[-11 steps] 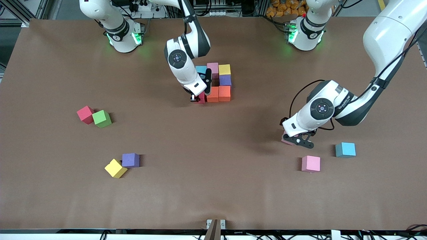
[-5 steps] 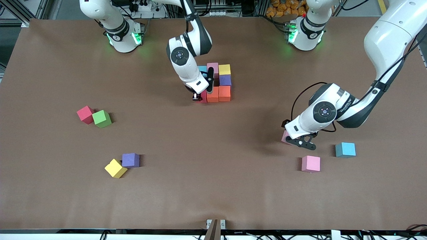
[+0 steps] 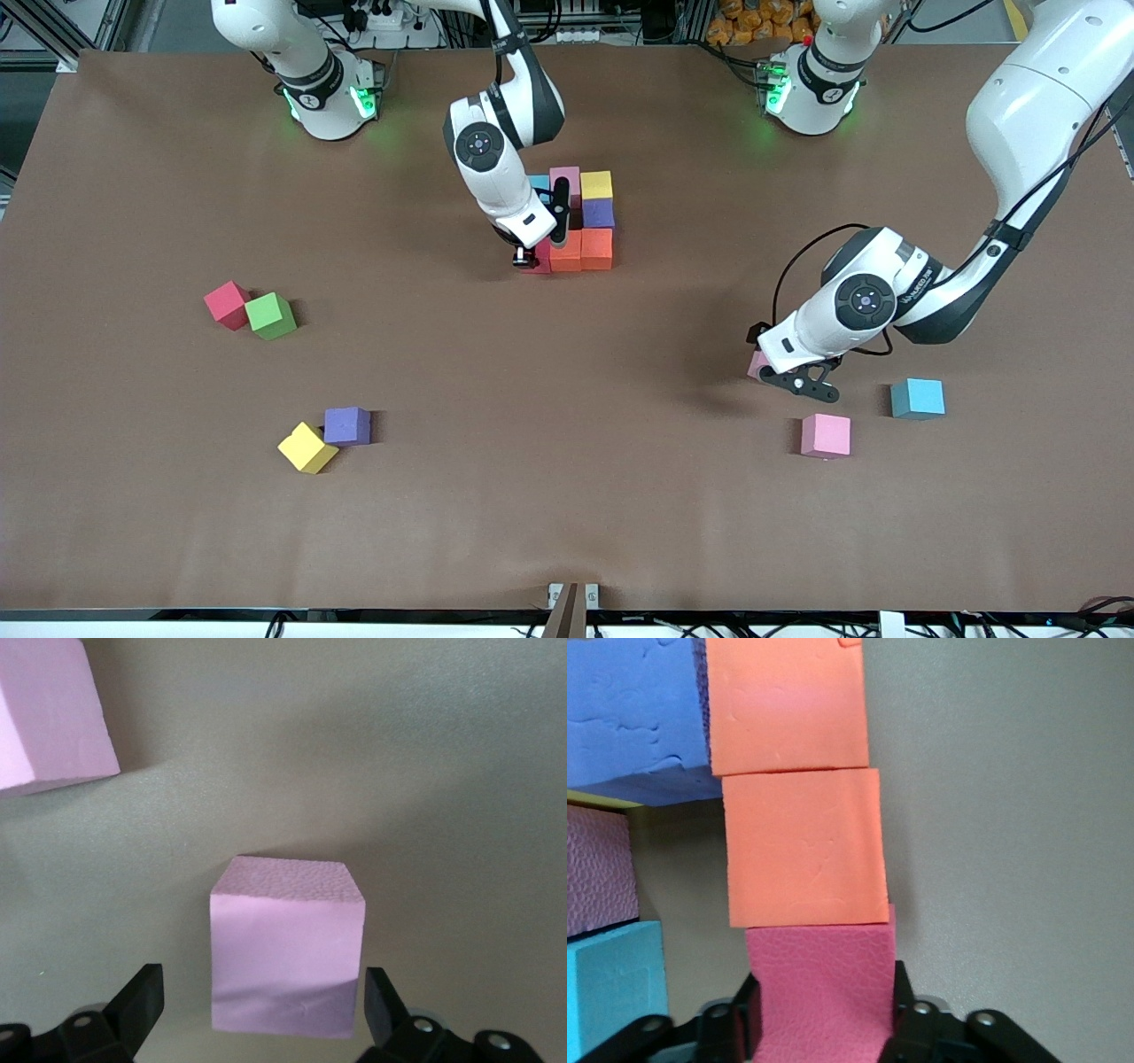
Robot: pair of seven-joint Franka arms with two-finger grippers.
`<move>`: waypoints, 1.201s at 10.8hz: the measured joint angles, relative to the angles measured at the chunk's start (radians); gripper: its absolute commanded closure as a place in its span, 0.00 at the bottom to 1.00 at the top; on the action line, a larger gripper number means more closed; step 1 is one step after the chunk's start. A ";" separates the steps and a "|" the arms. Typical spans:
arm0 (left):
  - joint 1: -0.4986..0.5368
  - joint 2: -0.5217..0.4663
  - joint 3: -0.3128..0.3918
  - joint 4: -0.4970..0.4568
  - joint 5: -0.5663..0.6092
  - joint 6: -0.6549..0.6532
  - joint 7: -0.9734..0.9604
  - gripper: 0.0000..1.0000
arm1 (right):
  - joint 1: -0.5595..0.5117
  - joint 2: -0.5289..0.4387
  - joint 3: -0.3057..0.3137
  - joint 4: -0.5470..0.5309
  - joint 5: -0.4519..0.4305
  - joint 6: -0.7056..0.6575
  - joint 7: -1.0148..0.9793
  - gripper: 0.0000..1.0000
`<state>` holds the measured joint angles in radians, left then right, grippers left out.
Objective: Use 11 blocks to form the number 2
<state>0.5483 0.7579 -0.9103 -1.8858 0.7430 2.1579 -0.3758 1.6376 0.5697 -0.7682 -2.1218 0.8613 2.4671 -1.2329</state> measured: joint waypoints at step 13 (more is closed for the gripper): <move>-0.030 0.006 0.017 0.002 0.002 0.037 0.002 0.40 | -0.176 -0.069 -0.188 0.084 0.008 -0.337 -0.023 0.00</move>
<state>0.5184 0.7642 -0.8934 -1.8842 0.7446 2.1951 -0.3737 1.4613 0.5003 -0.9560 -2.0378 0.8696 2.1305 -1.2563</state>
